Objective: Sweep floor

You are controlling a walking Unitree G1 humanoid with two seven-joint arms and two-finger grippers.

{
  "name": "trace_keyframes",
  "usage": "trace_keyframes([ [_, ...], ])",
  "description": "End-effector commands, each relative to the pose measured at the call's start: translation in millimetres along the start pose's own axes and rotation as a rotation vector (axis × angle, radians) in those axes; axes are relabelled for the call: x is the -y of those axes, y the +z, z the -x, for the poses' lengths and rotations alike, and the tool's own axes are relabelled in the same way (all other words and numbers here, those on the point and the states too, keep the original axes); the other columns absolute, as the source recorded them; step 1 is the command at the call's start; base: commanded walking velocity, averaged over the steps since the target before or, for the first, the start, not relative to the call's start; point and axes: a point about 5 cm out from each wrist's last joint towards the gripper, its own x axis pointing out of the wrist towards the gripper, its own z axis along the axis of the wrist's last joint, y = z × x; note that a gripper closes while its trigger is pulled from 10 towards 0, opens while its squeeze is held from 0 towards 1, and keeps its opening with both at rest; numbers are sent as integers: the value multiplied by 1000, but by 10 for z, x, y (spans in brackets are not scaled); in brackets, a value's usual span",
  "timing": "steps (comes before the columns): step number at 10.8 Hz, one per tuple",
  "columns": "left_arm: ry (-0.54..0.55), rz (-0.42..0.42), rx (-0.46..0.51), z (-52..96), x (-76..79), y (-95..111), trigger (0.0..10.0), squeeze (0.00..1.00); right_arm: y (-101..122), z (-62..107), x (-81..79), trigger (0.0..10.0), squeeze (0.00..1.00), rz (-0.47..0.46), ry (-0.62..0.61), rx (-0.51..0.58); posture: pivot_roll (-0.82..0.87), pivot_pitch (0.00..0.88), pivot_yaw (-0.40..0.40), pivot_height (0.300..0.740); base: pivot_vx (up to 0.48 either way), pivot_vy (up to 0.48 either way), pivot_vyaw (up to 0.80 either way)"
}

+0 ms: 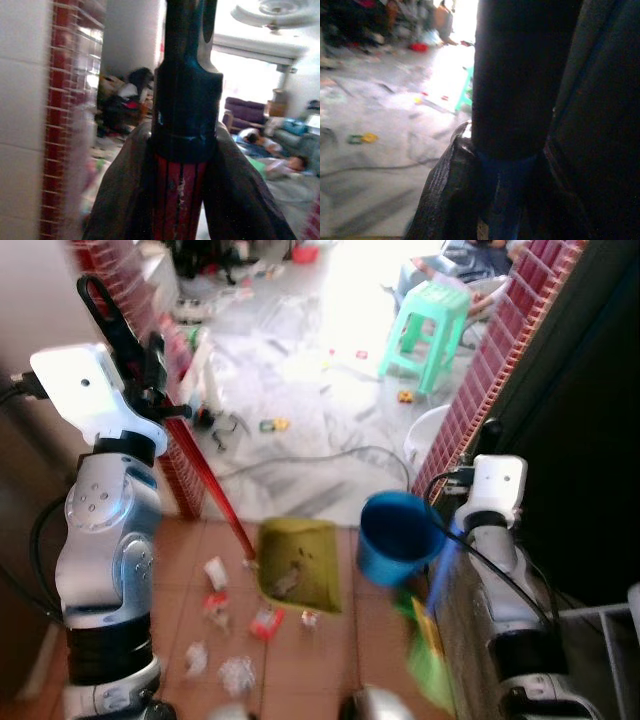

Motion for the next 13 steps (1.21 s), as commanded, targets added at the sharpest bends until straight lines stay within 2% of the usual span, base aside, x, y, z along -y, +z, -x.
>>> trace_keyframes([
  [1, -22, 41, 95, -31, 39, 198, 10000, 0, 124, -52, -16, 10000, 0, 19, 1, 48, 9, 9, -54, 740, 480, 0, 0],
  [8, -5, 14, 123, -81, 44, 238, 10000, 0, 119, -60, -44, 10000, 0, 17, 19, 45, 9, 4, -59, 740, 479, 0, 0],
  [13, 0, -14, 151, -171, 143, 215, 10000, 0, 118, -63, -64, 10000, 0, 13, 34, 42, 1, 2, -60, 740, 49, 0, 0],
])
